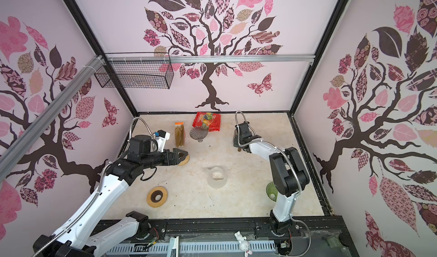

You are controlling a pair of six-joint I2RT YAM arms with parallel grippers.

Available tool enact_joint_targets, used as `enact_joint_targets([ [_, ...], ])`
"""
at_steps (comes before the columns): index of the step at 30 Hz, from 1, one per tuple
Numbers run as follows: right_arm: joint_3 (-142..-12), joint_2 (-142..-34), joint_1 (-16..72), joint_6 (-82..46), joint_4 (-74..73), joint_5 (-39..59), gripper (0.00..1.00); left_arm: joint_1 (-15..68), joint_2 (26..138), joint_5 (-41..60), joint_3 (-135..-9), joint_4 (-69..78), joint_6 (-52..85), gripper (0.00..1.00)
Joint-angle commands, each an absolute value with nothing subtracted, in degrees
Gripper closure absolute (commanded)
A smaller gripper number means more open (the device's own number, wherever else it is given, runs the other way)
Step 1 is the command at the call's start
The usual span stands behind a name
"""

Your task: Place the coffee filter in the dripper

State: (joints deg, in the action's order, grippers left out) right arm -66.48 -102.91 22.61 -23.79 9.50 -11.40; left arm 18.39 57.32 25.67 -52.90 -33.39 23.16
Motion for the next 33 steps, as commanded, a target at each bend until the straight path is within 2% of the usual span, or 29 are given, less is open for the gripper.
enact_joint_targets([
  [1, -66.98, -101.10, 25.67, -22.73, 10.80, -13.80, 1.00, 18.01, 56.60, 24.82, -51.55, -32.60, 23.38, 0.03],
  [8, -62.51, -98.30, 31.10, -23.35, 10.29, -14.16, 1.00, 17.67, 56.70, 23.95, -51.43, -32.73, 23.77, 0.03],
  [20, -56.01, -94.35, 32.22, -23.03, 8.89, -14.10, 1.00, 17.31, 56.78, 24.35, -51.18, -32.32, 24.55, 0.03],
  [33, -54.90, -93.19, 32.23, -23.12, 7.49, -13.10, 0.84, 17.31, 56.59, 23.93, -50.94, -32.34, 25.04, 0.03],
])
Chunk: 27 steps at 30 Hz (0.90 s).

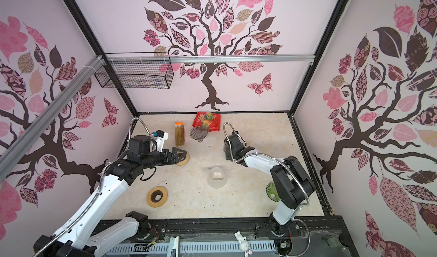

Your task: Place the coffee filter in the dripper

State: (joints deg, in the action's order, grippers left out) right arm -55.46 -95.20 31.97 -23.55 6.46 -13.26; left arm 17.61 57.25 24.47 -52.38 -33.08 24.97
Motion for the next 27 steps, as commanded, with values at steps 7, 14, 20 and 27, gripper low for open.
enact_joint_targets([
  [7, -55.01, -91.26, 32.23, -23.03, 7.28, -12.94, 0.72, 17.36, 56.91, 22.98, -50.84, -32.33, 25.12, 0.03],
  [14, -55.28, -90.62, 32.22, -23.00, 7.20, -12.58, 0.64, 17.32, 57.73, 22.70, -50.78, -32.34, 25.13, 0.03],
  [20, -55.60, -88.27, 32.25, -23.59, 8.50, -13.20, 0.48, 17.23, 58.07, 21.82, -50.63, -32.26, 25.57, 0.03],
  [27, -55.27, -82.41, 32.25, -23.98, 10.95, -12.77, 0.33, 17.24, 58.83, 17.32, -49.81, -32.05, 28.43, 0.03],
])
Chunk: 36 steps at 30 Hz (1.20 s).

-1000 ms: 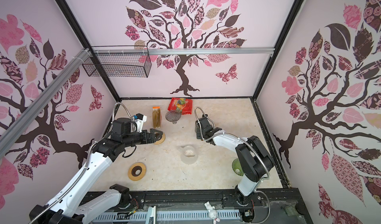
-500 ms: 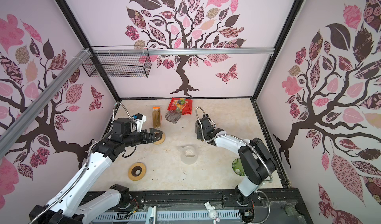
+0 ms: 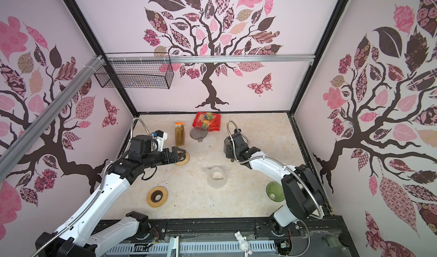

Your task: Place the coffee filter in the dripper

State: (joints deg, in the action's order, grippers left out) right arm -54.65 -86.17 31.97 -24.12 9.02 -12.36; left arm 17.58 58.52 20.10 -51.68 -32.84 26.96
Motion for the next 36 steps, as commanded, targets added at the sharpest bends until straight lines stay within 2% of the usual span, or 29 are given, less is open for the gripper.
enact_joint_targets([
  [1, -55.04, -81.33, 32.17, -24.15, 11.14, -12.41, 0.30, 17.23, 58.82, 16.63, -49.45, -31.90, 28.96, 0.03],
  [5, -54.66, -77.07, 32.17, -24.85, 11.59, -9.75, 0.21, 17.02, 58.02, 13.89, -48.01, -31.12, 33.16, 0.03],
  [10, -51.79, -70.24, 32.25, -25.37, 10.98, -5.57, 0.00, 13.44, 53.65, 12.99, -39.57, -22.94, 42.98, 0.03],
  [14, -49.12, -64.51, 32.19, -25.60, 9.65, -2.21, 0.00, 6.07, 50.19, 16.62, -30.21, -12.94, 53.51, 0.03],
  [19, -47.76, -60.04, 32.17, -25.84, 10.37, 0.20, 0.00, 0.17, 54.83, 21.09, -23.83, -2.41, 61.19, 0.11],
  [26, -46.57, -57.58, 32.18, -25.10, 10.94, 0.65, 0.00, -0.27, 67.00, 22.86, -22.42, 11.81, 65.63, 0.26],
  [36, -44.75, -55.13, 32.18, -25.13, 10.37, 2.00, 0.00, 2.51, 81.11, 21.36, -21.73, 24.41, 68.05, 0.34],
])
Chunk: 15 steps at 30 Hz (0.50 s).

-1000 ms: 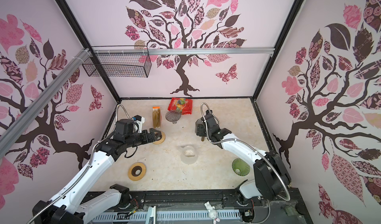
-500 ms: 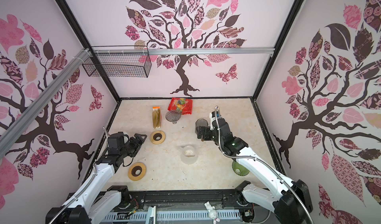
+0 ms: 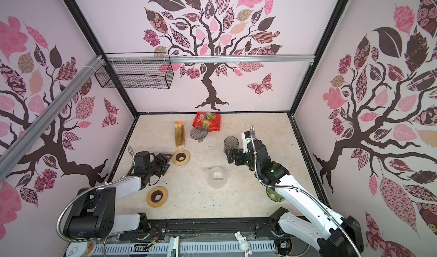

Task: Place the coffee filter in the dripper
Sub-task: 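Lower the left gripper to the wooden stand nearest the filter box and grasp its rim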

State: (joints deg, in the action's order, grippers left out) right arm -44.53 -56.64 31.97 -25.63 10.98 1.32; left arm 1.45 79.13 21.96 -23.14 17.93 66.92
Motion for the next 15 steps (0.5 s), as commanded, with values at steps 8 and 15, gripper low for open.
enact_joint_targets([
  [8, -43.72, -55.10, 32.20, -25.14, 9.93, 2.55, 0.00, 2.89, 90.97, 23.59, -20.09, 35.57, 69.89, 0.46],
  [15, -43.35, -54.95, 32.25, -25.14, 9.62, 2.56, 0.00, 2.67, 95.77, 25.55, -18.90, 41.80, 71.25, 0.58],
])
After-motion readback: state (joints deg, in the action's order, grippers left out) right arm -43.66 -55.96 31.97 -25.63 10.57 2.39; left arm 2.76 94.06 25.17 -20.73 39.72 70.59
